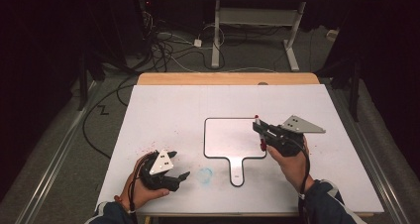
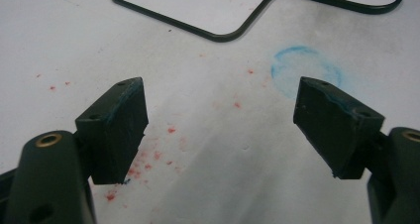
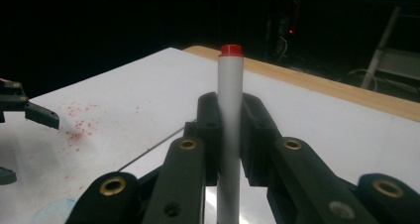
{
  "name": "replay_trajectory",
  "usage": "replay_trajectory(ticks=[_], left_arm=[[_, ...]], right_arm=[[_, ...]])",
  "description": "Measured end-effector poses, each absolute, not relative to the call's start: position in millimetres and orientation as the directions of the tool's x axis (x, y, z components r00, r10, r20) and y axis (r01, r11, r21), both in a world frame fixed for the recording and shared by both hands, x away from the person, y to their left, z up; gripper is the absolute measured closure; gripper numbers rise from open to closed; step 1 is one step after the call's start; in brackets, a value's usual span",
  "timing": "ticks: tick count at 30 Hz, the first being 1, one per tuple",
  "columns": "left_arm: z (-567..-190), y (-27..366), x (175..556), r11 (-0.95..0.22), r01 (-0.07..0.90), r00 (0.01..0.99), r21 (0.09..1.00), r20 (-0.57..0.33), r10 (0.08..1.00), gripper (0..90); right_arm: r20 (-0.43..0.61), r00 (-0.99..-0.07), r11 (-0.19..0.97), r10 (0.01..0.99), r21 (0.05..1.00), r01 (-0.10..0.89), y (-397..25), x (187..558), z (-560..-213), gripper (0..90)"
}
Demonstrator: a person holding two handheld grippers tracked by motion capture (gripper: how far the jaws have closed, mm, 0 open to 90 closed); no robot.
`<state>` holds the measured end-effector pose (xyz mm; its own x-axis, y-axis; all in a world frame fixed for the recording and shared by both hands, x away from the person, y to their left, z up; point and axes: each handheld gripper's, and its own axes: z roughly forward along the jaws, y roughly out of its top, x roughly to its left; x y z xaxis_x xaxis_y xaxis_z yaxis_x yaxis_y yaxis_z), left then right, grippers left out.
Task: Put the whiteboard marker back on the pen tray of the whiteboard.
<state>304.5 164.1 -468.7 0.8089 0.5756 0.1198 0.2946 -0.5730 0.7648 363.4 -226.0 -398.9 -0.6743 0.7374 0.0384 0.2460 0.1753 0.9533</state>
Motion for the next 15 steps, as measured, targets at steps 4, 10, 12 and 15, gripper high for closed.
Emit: replay_trajectory(ticks=[4, 10, 12, 15], left_arm=[[-468, 165, 303, -0.571, 0.297, 0.806, 0.765, 0.12, 0.58, 20.4], [-467, 163, 304, -0.577, 0.29, 0.809, 0.764, 0.126, 0.574, 20.3], [-468, 162, 306, -0.578, 0.29, 0.811, 0.762, 0.125, 0.572, 20.4], [-468, 161, 306, -0.581, 0.29, 0.813, 0.76, 0.125, 0.568, 20.4]], right_arm=[[0.083, -0.633, 0.164, 0.77, 0.932, 0.322, -242, 364, -398, 82.0], [0.158, -0.568, 0.151, 0.808, 0.876, 0.459, -252, 383, -418, 81.8], [0.173, -0.555, 0.149, 0.813, 0.86, 0.487, -251, 390, -427, 81.7], [0.201, -0.541, 0.144, 0.816, 0.837, 0.528, -250, 403, -438, 81.7]])
